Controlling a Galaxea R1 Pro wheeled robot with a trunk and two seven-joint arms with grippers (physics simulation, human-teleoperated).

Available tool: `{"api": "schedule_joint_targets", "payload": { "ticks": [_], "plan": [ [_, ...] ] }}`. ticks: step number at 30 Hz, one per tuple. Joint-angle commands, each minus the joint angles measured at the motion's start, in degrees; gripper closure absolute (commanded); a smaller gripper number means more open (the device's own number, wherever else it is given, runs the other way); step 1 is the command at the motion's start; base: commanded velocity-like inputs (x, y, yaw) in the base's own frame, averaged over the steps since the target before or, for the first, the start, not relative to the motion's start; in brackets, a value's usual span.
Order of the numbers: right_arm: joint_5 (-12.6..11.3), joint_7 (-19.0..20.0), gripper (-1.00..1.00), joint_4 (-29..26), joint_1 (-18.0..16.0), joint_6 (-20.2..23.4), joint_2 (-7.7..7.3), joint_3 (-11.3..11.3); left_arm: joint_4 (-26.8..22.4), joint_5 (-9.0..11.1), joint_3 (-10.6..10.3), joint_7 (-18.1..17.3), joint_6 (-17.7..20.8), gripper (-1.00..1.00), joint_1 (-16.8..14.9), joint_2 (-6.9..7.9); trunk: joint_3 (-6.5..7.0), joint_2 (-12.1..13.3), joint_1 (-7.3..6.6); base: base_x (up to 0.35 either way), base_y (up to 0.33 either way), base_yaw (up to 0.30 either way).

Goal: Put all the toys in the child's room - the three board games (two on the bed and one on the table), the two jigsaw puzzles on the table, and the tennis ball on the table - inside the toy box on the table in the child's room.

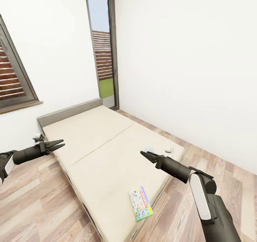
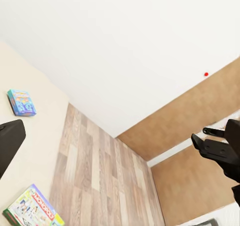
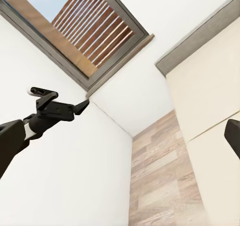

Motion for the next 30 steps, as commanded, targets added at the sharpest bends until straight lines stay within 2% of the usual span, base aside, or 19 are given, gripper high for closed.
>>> {"api": "schedule_joint_targets", "payload": {
  "ticks": [1,6,13,30],
  "plan": [
    [-0.06,0.18,-1.00,-0.02,-0.05,0.31,0.04,-0.13,0.02,-0.17,0.11,-0.25,0.61,-1.00,-0.07,-0.02,-0.12,-0.12,0.03,0.000,-0.225,0.205],
    [-0.01,0.18,-1.00,0.03,-0.05,0.31,0.04,-0.13,0.04,-0.17,0.13,-0.25,0.62,-1.00,-0.05,-0.02,-0.12,-0.12,0.03,0.000,-0.180,0.250],
    [0.00,0.18,-1.00,0.05,-0.05,0.31,0.05,-0.13,0.03,-0.17,0.19,-0.25,0.56,-1.00,-0.03,-0.02,-0.12,-0.12,0.03,0.000,-0.038,0.234],
    [0.01,0.25,-1.00,0.06,-0.05,0.31,0.04,-0.13,0.05,-0.17,0.12,-0.25,0.54,-1.00,-0.03,-0.45,-0.12,-0.12,0.03,0.000,-0.004,0.020]
  ]
}}
